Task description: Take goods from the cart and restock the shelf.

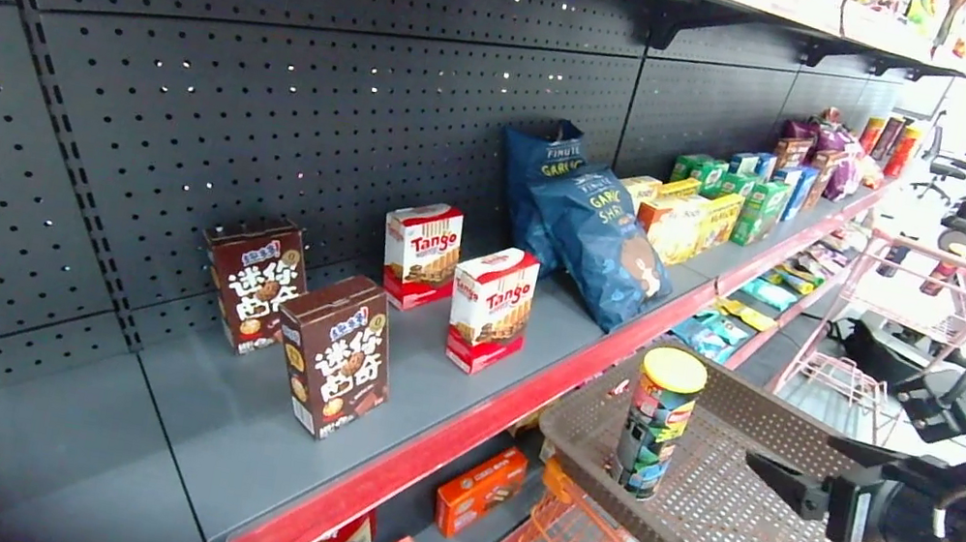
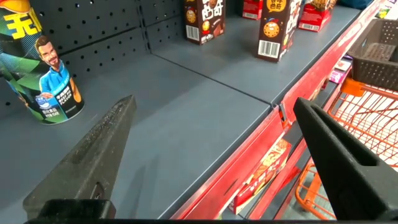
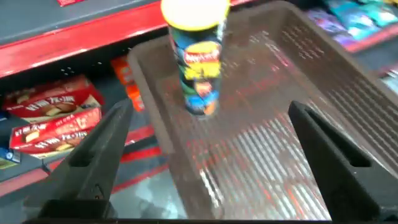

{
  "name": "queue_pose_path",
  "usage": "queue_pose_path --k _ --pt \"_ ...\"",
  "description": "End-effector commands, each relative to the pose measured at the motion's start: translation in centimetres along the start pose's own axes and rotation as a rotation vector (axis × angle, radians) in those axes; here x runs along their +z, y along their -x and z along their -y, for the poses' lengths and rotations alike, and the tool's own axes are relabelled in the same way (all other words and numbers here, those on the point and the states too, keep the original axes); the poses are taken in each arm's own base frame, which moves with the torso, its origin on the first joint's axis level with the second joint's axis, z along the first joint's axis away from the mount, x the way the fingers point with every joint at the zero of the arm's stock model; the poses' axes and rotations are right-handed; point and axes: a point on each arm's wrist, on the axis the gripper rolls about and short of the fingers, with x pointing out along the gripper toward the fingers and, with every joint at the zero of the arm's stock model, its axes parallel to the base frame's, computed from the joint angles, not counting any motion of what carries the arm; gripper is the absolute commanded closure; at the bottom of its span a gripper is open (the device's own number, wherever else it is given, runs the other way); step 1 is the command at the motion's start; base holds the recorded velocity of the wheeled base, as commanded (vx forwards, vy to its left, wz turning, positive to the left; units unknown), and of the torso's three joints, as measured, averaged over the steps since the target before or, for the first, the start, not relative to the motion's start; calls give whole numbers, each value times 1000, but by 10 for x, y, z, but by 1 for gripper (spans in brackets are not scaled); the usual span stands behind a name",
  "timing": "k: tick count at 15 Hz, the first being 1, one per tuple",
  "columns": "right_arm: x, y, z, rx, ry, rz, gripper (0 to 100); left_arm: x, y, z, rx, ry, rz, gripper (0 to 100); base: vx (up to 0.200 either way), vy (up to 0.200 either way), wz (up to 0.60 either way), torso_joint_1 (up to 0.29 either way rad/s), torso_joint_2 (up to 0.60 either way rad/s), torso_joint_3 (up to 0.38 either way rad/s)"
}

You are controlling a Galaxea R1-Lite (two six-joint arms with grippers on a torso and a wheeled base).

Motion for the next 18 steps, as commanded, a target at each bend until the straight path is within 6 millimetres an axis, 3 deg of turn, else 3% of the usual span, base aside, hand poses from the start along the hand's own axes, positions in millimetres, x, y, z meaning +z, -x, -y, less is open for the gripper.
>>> queue_pose_path --k 1,2,7,13,18 --pt "-33 -51 1 93 -14 -84 0 0 0 0 0 0 1 0 0 0 0 0 0 0" --pt "-34 -52 1 95 -14 -84 0 0 0 0 0 0 1 0 0 0 0 0 0 0" --pt "-51 -113 11 146 22 -7 0 0 0 0 0 0 1 0 0 0 0 0 0 0" --pt "-61 -166 19 172 38 49 0 0 0 0 0 0 1 0 0 0 0 0 0 0" --pt "-60 -192 14 220 61 88 0 0 0 0 0 0 1 0 0 0 0 0 0 0"
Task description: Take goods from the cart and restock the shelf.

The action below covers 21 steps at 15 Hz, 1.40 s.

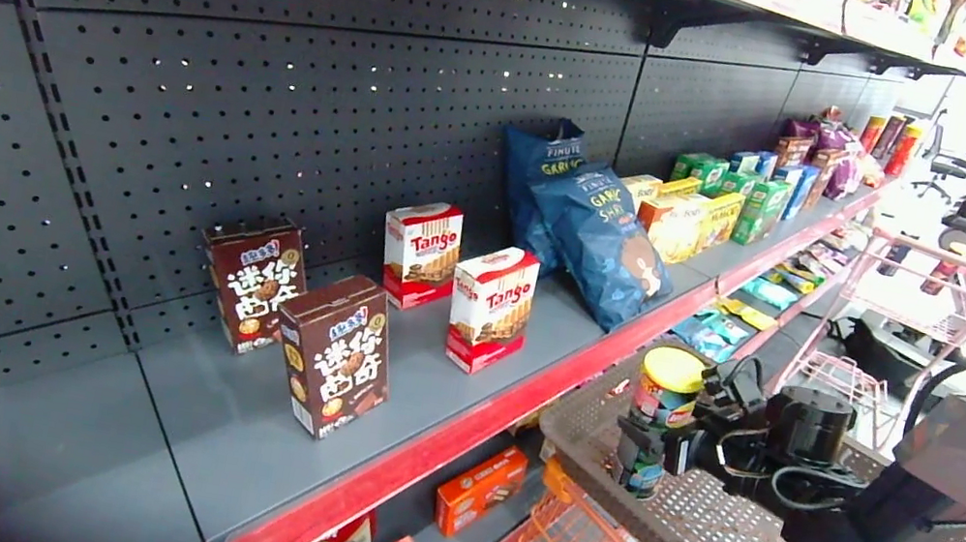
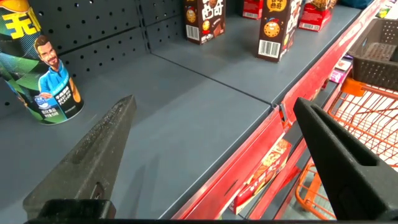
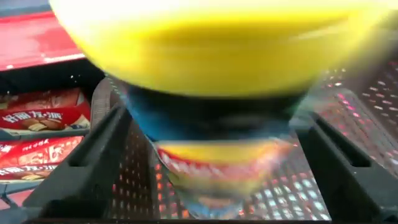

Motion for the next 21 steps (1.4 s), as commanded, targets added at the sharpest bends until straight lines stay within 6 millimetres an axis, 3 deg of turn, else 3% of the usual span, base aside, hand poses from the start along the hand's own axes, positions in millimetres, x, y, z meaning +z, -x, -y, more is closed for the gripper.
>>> queue_pose_path --k 1,5,6,9,11,13,15,17,19,20,21 --pt "-9 -9 -2 13 1 -13 0 0 0 0 0 0 1 0 0 0 0 0 0 0" --pt "-16 -31 2 25 17 -2 0 0 0 0 0 0 1 0 0 0 0 0 0 0" --pt "-16 -34 2 32 21 5 100 0 0 0 0 0 1 0 0 0 0 0 0 0" --pt "-8 -37 7 22 27 21 100 0 0 0 0 0 1 0 0 0 0 0 0 0" --pt "8 -27 11 10 18 11 100 0 0 0 0 0 1 0 0 0 0 0 0 0" --pt "53 -1 11 -9 2 2 100 0 0 0 0 0 1 0 0 0 0 0 0 0" --pt "91 36 4 -85 -28 -16 100 0 0 0 0 0 1 0 0 0 0 0 0 0" --pt "120 83 -15 -194 -105 -30 100 0 0 0 0 0 1 0 0 0 0 0 0 0" --pt "130 121 -32 -298 -125 -8 100 0 0 0 0 0 1 0 0 0 0 0 0 0" --pt "129 155 -48 -449 -115 -4 100 0 0 0 0 0 1 0 0 0 0 0 0 0" --pt "125 175 -55 -537 -112 -1 100 0 0 0 0 0 1 0 0 0 0 0 0 0"
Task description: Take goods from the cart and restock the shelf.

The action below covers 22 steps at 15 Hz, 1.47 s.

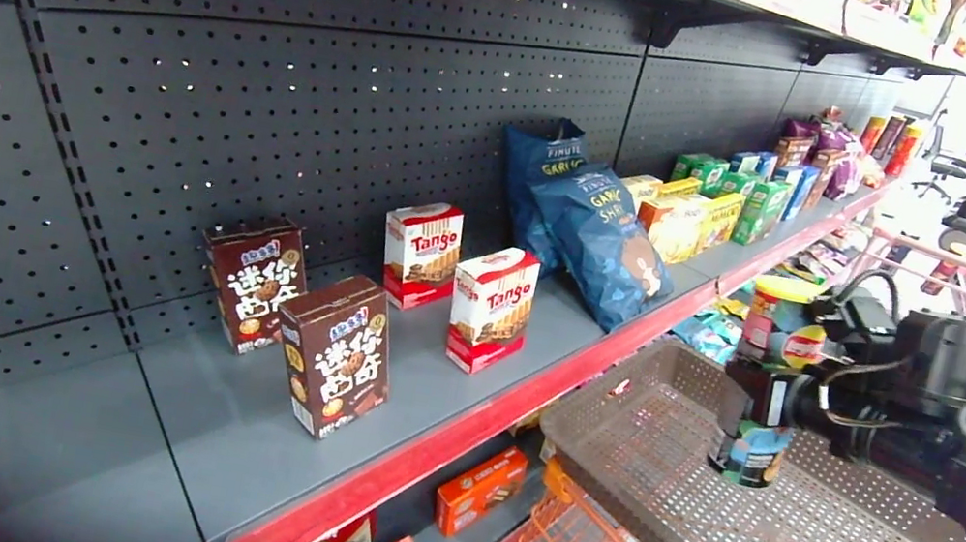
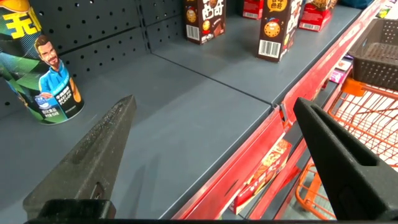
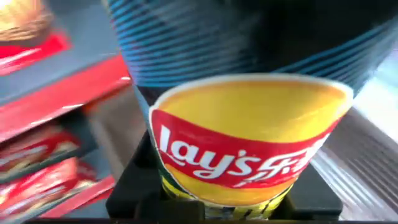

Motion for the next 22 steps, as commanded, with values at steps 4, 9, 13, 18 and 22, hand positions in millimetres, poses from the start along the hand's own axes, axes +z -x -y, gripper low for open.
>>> queue_pose_path --k 4,9,13,18,22 --pt "-17 141 14 -266 -34 110 100 0 0 0 0 0 1 0 0 0 0 0 0 0" --pt "-34 200 20 -339 -32 64 100 0 0 0 0 0 1 0 0 0 0 0 0 0" --pt "-21 201 19 -316 -29 107 100 0 0 0 0 0 1 0 0 0 0 0 0 0" --pt "-8 197 19 -297 -27 125 100 0 0 0 -9 -23 1 0 0 0 0 0 0 0" --pt "2 191 22 -311 -30 134 100 0 0 0 -1 -18 -1 0 -150 0 0 5 1 3"
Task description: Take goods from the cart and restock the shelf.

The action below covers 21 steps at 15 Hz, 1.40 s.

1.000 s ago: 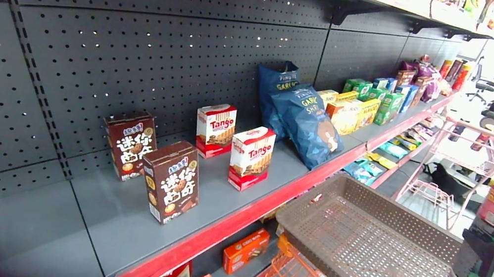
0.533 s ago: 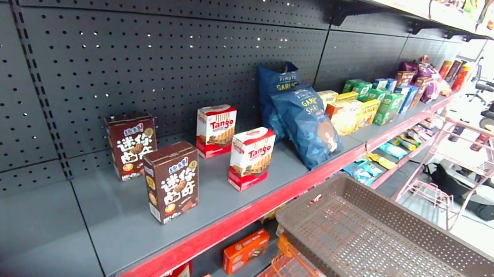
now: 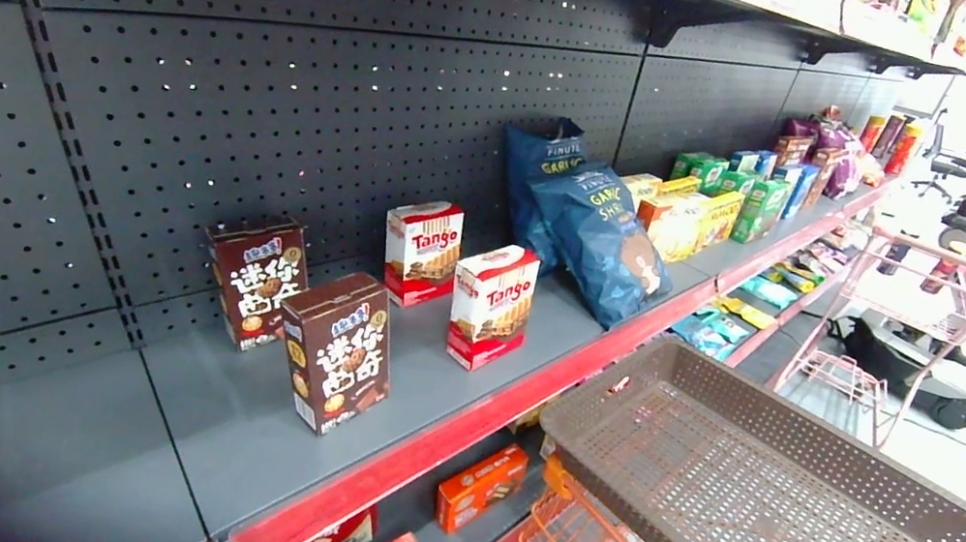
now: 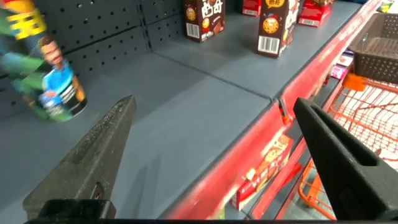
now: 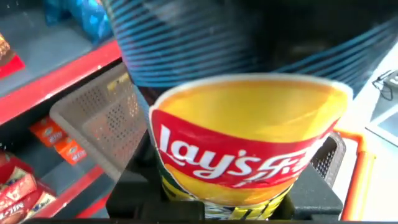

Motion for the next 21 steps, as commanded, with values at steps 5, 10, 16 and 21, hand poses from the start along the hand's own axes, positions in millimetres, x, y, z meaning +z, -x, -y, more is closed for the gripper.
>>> queue_pose_path --k 5,10,16,21 --pt "3 -18 -5 22 9 -39 100 0 0 0 -5 -3 1 0 0 0 240 -3 -2 3" --pt "1 -22 -7 40 13 -52 100 0 0 0 -3 5 1 0 0 0 600 11 4 1" --pt "2 -21 -7 46 12 -47 100 0 0 0 -3 7 1 0 0 0 300 -2 0 2" --pt "2 -21 -7 39 14 -49 100 0 0 0 -3 7 1 0 0 0 600 4 4 1"
